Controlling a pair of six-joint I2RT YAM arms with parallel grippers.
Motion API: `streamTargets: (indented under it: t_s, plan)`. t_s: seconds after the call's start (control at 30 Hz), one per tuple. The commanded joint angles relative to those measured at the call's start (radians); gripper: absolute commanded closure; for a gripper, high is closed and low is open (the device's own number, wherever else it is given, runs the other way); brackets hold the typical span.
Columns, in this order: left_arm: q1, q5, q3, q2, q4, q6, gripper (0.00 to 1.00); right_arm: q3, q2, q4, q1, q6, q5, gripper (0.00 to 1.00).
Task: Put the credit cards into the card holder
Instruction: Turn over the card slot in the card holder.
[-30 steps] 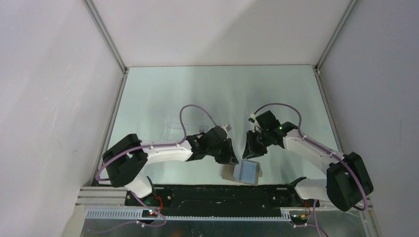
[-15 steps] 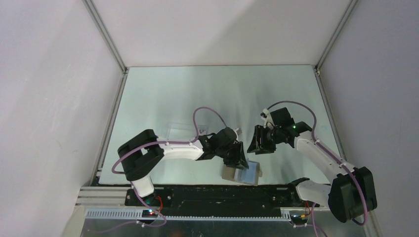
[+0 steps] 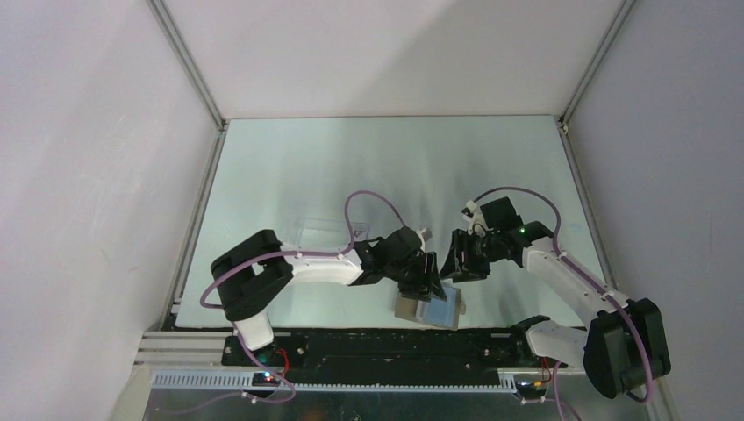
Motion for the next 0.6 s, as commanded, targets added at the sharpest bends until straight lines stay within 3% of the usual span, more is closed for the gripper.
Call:
streamTargets:
  t_s: [0.0,0.17,0.3,0.57]
  plan:
    - [0.001,-0.046,-0.032,-0.039,0.005,0.016,0.44,-0.007,-0.011,0.018,0.005,0.010,-0.008,0.50]
    - [0.017,-0.202,-0.056,-0.122,-0.165,0.029,0.46,-0.008,0.019,0.024,0.038,0.015,0.026,0.52]
    - [0.036,-0.286,-0.116,-0.211,-0.194,0.000,0.48,-0.007,0.043,0.035,0.080,0.044,0.064,0.52]
    - [0.051,-0.316,-0.164,-0.312,-0.206,0.012,0.49,-0.008,0.071,0.014,0.138,0.093,0.146,0.52]
